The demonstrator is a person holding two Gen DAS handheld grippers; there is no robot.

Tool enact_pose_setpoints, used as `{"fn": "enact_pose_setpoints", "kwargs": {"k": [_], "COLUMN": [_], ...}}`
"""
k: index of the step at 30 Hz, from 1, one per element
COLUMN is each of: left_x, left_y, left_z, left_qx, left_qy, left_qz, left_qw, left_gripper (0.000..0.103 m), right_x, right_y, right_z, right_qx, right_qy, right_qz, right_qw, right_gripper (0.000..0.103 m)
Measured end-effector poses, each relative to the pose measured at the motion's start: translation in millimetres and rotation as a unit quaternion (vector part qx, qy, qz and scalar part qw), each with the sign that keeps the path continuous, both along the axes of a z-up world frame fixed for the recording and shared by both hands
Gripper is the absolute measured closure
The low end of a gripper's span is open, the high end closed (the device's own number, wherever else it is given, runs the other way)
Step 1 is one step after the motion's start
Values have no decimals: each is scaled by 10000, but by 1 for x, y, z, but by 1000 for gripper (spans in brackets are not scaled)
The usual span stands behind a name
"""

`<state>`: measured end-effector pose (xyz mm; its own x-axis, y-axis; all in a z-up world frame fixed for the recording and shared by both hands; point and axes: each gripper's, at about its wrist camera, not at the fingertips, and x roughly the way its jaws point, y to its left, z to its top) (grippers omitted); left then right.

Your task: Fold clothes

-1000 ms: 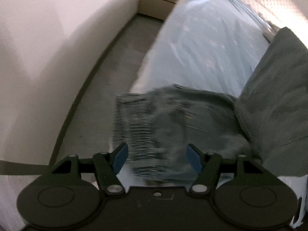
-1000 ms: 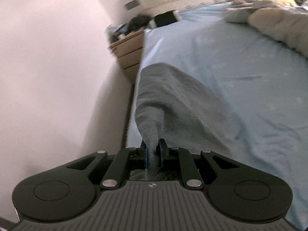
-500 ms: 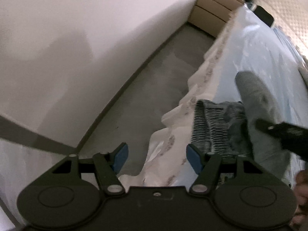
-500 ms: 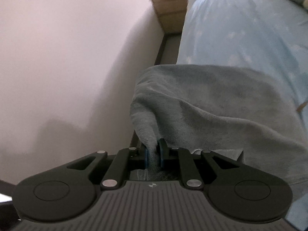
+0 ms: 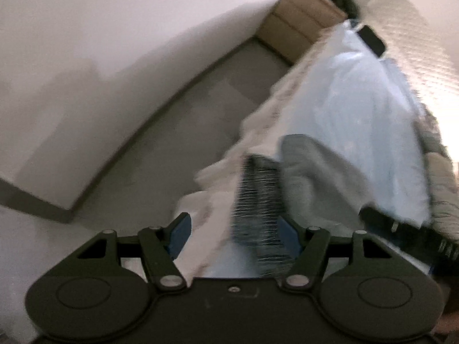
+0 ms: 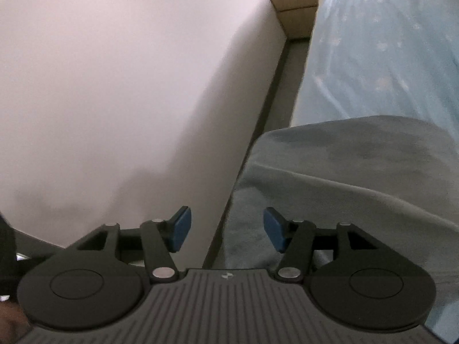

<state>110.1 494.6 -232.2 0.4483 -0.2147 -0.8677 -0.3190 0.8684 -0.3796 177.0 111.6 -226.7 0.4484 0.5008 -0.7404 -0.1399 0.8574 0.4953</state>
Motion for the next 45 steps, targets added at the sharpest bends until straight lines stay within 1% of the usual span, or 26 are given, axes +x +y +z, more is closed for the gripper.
{"fn": "enact_pose_setpoints", "kwargs": {"k": [2, 6, 8, 10, 13, 16, 18, 19, 21, 22, 24, 26, 28, 31, 32, 35, 37, 38, 40, 43, 45], "left_x": [7, 23, 30, 39, 52, 63, 69, 71, 75, 76, 77, 79, 81, 86, 88, 94, 96, 96, 98, 101, 103], "left_y": [-11, -34, -44, -50, -57, -58, -59, -59, -59, -58, -54, -52, -50, -50, -48, -39, -34, -31, -27, -23, -20], "left_z": [-2, -14, -23, -33, -50, -70, -84, -90, -98, -103, -114, -120, -125, -132, -135, -148, -157, -162, -171, -184, -188], "left_qx": [-222, -572, -695, -816, -995, -1183, -1367, -1388, -1168, -1057, -1049, -992, -932, -736, -756, -1027, -1224, -1323, -1515, -1784, -1998], "left_qy": [-110, -223, -223, -168, -10, 239, 361, 386, 485, 560, 611, 564, 517, 355, 339, 374, 408, 424, 466, 558, 634], "left_qz": [-88, -229, -244, -274, -342, -327, -307, -317, -283, -247, -227, -349, -473, -883, -947, -1073, -1128, -1155, -1168, -1157, -1120], "left_qw": [9997, 9978, 9970, 9961, 9944, 9921, 9895, 9891, 9916, 9925, 9923, 9929, 9932, 9927, 9921, 9882, 9852, 9835, 9804, 9755, 9713], "left_gripper": [39, 37, 35, 31, 31, 31, 31, 31, 30, 30, 29, 26, 17, 13, 12, 6, 2, 2, 0, 0, 0], "right_x": [-13, -49, -64, -71, -80, -76, -63, -54, -39, -33, -21, -10, 1, 14, 19, 30, 34, 36, 39, 43, 45], "right_y": [-19, -66, -87, -108, -142, -163, -177, -184, -196, -199, -204, -208, -209, -209, -209, -210, -210, -210, -210, -210, -208], "right_z": [4, 3, 5, 7, 1, -18, -31, -38, -48, -53, -63, -71, -78, -87, -91, -103, -110, -113, -119, -129, -135], "right_qx": [-150, -346, -423, -474, -411, -223, -53, 47, 259, 328, 443, 529, 570, 648, 671, 759, 841, 858, 733, 518, 720], "right_qy": [50, 304, 403, 453, 526, 670, 790, 850, 977, 1019, 1090, 1148, 1181, 1222, 1240, 1312, 1367, 1376, 1461, 1597, 1695], "right_qz": [-169, -673, -888, -1095, -1423, -1626, -1731, -1775, -1850, -1863, -1883, -1866, -1765, -1582, -1512, -1331, -1272, -1243, -1216, -1181, -1052], "right_qw": [9997, 9967, 9943, 9918, 9876, 9842, 9817, 9804, 9775, 9766, 9750, 9743, 9755, 9777, 9784, 9794, 9788, 9789, 9790, 9787, 9772], "right_gripper": [44, 44, 44, 44, 44, 44, 44, 43, 43, 43, 43, 43, 41, 41, 40, 34, 28, 26, 21, 20, 20]}}
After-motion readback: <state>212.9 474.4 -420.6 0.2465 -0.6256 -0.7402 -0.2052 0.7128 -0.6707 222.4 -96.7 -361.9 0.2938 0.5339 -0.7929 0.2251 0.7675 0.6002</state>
